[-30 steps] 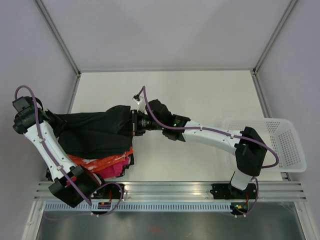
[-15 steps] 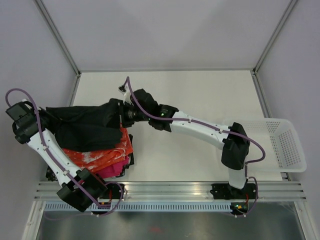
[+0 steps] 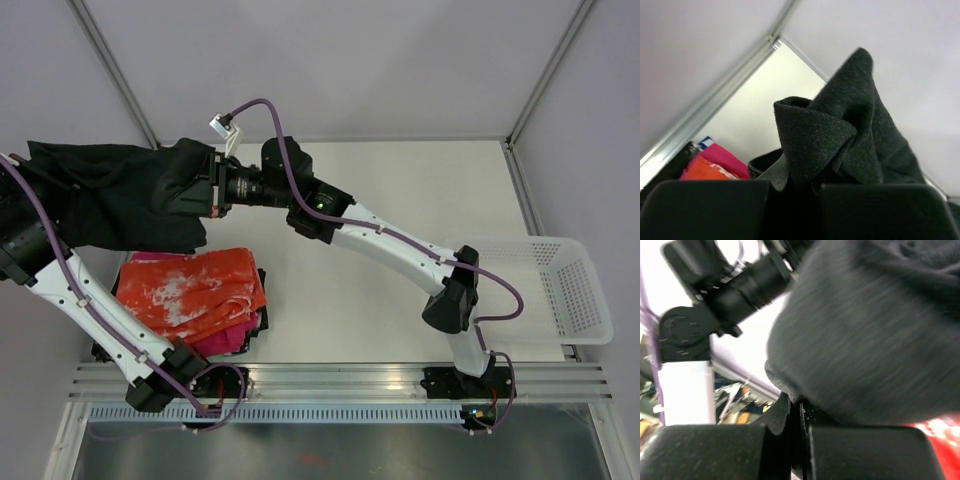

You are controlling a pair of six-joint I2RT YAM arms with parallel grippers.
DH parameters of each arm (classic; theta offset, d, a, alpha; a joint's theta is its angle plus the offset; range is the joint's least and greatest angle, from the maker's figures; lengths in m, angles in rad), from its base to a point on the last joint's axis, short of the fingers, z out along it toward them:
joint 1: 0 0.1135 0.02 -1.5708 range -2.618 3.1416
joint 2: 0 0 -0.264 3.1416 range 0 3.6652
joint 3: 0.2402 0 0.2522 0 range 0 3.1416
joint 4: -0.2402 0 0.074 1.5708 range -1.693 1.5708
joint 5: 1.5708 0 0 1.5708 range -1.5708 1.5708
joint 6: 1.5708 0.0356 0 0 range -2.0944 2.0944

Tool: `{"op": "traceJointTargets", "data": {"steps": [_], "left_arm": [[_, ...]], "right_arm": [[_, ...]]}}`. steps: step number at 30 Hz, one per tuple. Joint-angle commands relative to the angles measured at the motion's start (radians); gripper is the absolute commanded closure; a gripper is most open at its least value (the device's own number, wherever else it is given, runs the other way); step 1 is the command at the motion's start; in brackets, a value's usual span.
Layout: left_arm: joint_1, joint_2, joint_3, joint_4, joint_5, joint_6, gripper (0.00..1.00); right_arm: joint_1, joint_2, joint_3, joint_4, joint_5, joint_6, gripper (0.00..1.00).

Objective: Fold and stack the trousers
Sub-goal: Neatly place the folded trousers to the corner

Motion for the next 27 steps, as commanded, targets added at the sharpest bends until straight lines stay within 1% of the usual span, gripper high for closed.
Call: {"op": "traceJointTargets", "data": {"steps": [1,4,5,7,10,12,13,14,17,18,20,21,22,24,25,26,27], "left_arm": [[0.01,-0.032,0.091,-0.052,-0.072,-0.001,0.98],[0.015,-0.014,0.126,-0.083,-0.123,0.02,0.98],[0.015,-0.012,0.137,-0.104,-0.181,0.029,0.98],[0.015,-0.02,0.143,-0.114,-0.23,0.043,0.98],[0.015,-0.025,0.14,-0.146,-0.293,0.058,0.98],[0.015,-0.031,0.119,-0.158,-0.298,0.063,0.98],[0.015,-0.034,0.105,-0.155,-0.286,0.065,0.98],[0.015,-0.043,0.088,-0.149,-0.252,0.061,0.98],[0.015,-0.078,-0.017,-0.114,-0.21,0.068,0.98],[0.015,-0.09,-0.084,-0.105,-0.194,0.074,0.98],[0.015,-0.104,-0.157,-0.076,-0.193,0.086,0.98],[0.012,-0.113,-0.221,-0.068,-0.2,0.089,0.98],[0.012,-0.12,-0.249,-0.056,-0.216,0.072,0.98],[0.01,-0.15,-0.338,-0.016,-0.23,0.049,0.98],[0.012,-0.153,-0.363,0.009,-0.252,0.042,0.98],[0.012,-0.153,-0.381,0.018,-0.296,0.048,0.98],[0.012,-0.149,-0.416,0.029,-0.313,0.058,0.98]], "right_arm": [[0.054,0.043,0.035,0.184,-0.128,0.12,1.0],[0.087,0.071,0.024,0.223,-0.145,0.154,1.0],[0.097,0.085,0.009,0.232,-0.151,0.161,1.0],[0.107,0.093,-0.023,0.263,-0.156,0.191,1.0],[0.114,0.074,-0.129,0.272,-0.162,0.197,1.0],[0.113,0.041,-0.224,0.26,-0.174,0.183,1.0],[0.114,0.025,-0.254,0.245,-0.168,0.168,1.0],[0.113,-0.008,-0.329,0.234,-0.147,0.148,1.0],[0.088,-0.076,-0.464,0.186,-0.098,0.111,1.0],[0.079,-0.09,-0.494,0.144,-0.087,0.105,1.0],[0.056,-0.116,-0.579,0.113,-0.059,0.097,1.0],[0.048,-0.116,-0.598,0.073,-0.053,0.097,1.0],[0.041,-0.112,-0.609,0.048,-0.049,0.102,1.0],[0.013,-0.079,-0.623,0.037,-0.09,0.121,1.0],[0.009,-0.056,-0.611,0.028,-0.099,0.114,1.0],[0.001,-0.044,-0.6,-0.043,-0.101,0.096,1.0],[-0.002,-0.035,-0.591,-0.062,-0.101,0.065,1.0]]}}
